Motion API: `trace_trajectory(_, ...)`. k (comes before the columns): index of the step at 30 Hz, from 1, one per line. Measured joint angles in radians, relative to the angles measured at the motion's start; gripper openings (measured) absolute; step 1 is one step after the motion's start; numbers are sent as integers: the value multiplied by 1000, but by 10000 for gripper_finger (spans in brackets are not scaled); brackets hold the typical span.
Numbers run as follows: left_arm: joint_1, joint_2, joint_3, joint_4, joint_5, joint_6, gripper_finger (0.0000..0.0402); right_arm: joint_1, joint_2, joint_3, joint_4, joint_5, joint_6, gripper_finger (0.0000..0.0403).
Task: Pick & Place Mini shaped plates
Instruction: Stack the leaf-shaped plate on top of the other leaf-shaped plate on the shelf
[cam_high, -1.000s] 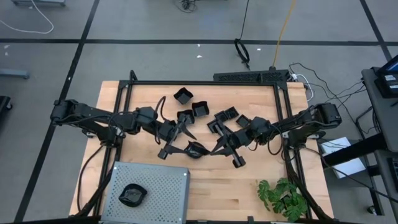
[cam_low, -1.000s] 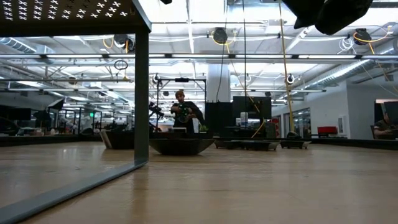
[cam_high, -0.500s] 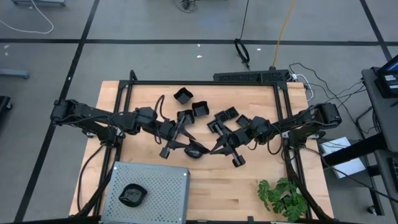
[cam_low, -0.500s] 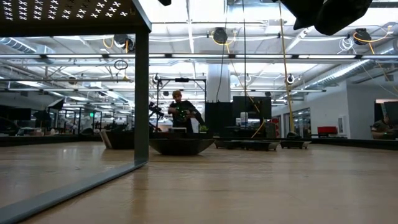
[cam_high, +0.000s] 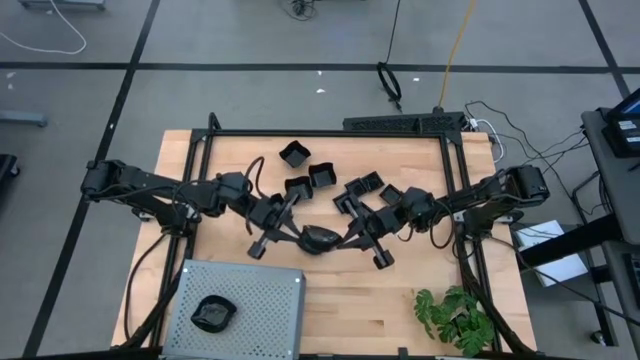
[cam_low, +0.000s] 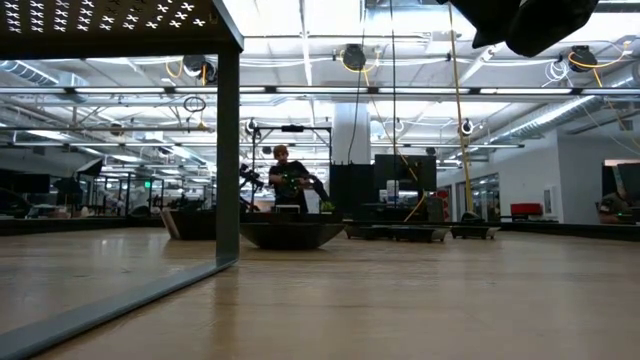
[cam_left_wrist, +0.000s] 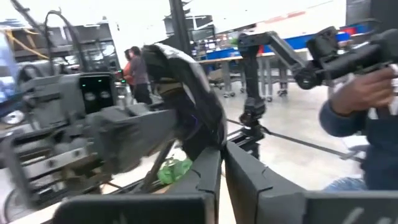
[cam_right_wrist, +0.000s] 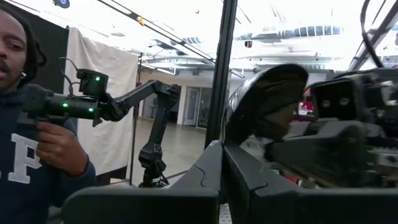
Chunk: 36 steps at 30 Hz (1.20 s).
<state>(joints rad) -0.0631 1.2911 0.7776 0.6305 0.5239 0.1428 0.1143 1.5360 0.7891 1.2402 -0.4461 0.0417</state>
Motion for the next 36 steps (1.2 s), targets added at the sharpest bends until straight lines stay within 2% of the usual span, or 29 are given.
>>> trace_trajectory(3, 0, 0, 0, 1, -21, -9, 28, 1, 0, 0, -11, 0, 0, 0)
trace_trajectory(7, -1, 0, 0, 24, -15, -20, 7, 1, 0, 0, -21, 1, -1, 0)
trace_trajectory(13, -18, 0, 0, 32, -3, -18, 5, 0, -1, 0, -28, 8, 18, 4)
trace_trajectory(17, -27, 0, -1, 32, 3, -14, 4, 0, -1, 0, -89, 67, 71, 36)
trace_trajectory(22, -31, -26, -1, 19, -4, -16, 3, -3, -7, 0, -184, 152, 74, 104)
trace_trajectory(25, -31, -75, -1, -60, -5, -18, 3, -5, -8, 0, -210, 174, 68, 136)
trace_trajectory(28, -31, -161, -1, -220, -5, -43, 2, -4, -8, -6, -207, 157, 66, 156)
trace_trajectory(36, -122, -363, -1, -645, -36, -187, 3, -8, -8, -24, -206, 161, 14, 166)
